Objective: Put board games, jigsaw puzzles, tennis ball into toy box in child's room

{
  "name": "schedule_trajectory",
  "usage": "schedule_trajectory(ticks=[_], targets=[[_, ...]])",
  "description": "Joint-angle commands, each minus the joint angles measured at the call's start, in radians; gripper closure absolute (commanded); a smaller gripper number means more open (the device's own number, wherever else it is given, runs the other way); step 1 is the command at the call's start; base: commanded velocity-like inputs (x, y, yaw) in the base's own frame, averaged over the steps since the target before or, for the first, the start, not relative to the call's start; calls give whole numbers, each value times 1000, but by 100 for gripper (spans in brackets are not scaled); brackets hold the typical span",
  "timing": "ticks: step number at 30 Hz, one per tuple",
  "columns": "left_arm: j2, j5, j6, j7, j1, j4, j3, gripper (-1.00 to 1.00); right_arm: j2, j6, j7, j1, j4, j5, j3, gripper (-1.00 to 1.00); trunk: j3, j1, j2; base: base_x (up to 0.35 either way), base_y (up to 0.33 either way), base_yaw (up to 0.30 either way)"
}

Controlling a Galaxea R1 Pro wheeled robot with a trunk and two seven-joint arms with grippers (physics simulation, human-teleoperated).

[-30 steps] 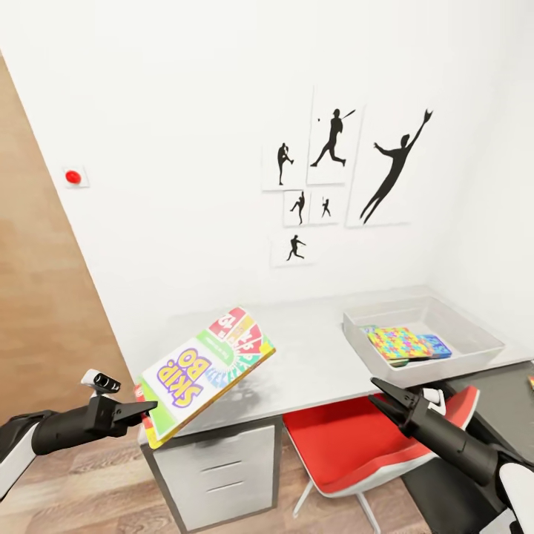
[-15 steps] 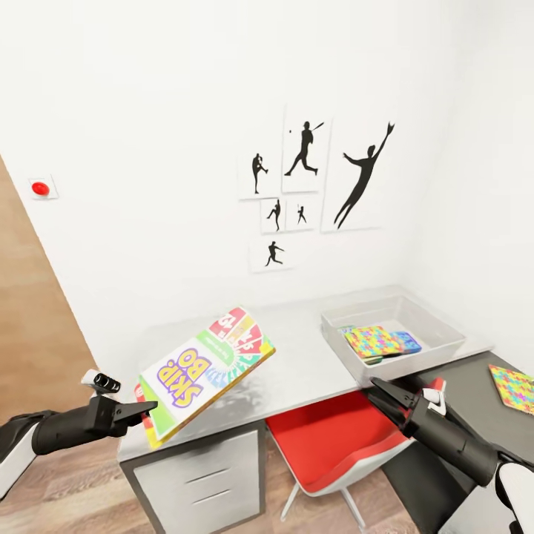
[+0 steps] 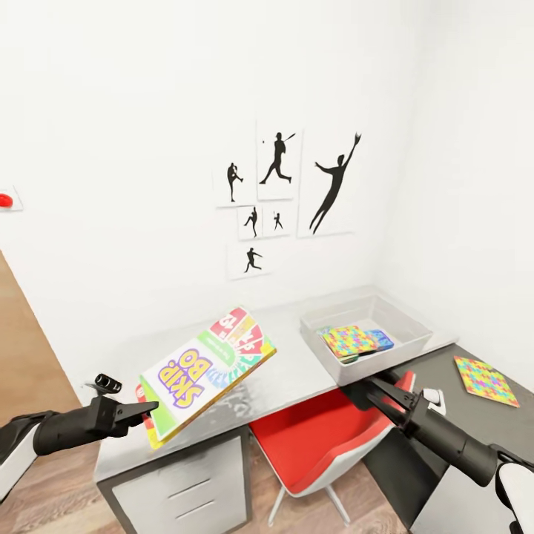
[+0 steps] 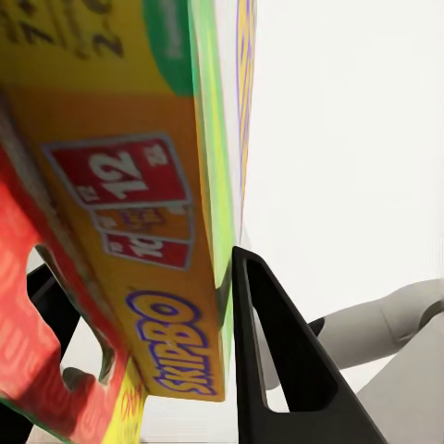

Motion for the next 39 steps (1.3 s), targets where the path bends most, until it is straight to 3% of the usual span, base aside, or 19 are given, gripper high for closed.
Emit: schedule_trajectory(ticks=[1, 21, 26, 30, 33, 37, 39], targets=[[1, 4, 10, -2, -1, 0, -2, 100, 0, 5, 7, -1, 0, 6, -2, -100, 3, -4, 6, 0, 0, -195], [-3, -5, 7, 1, -1, 0, -3, 100, 0, 5, 7, -1, 1, 6, -3, -100, 91, -80, 146, 0, 0, -184], [-7, -40, 7, 12, -1, 0, -20, 100, -4, 5, 8, -1, 5, 6, -18, -100, 113, -99, 181, 0, 0, -164], [-61, -46, 10, 97, -44, 1, -23, 100, -9, 5, 8, -1, 25, 6, -52, -100, 131, -115, 209, 0, 0, -161], [-130, -46, 10, 177, -98, 42, -24, 100, -11, 5, 8, -1, 37, 6, -61, -100, 135, -115, 209, 0, 0, -158], [-225, -54, 10, 225, -141, 146, -25, 100, -13, 5, 9, -1, 41, 5, -67, -100, 141, -115, 209, 0, 0, -155], [-254, -68, 10, 250, -167, 179, -25, 100, -13, 5, 10, -1, 41, 5, -83, -100, 143, -115, 209, 0, 0, -154]])
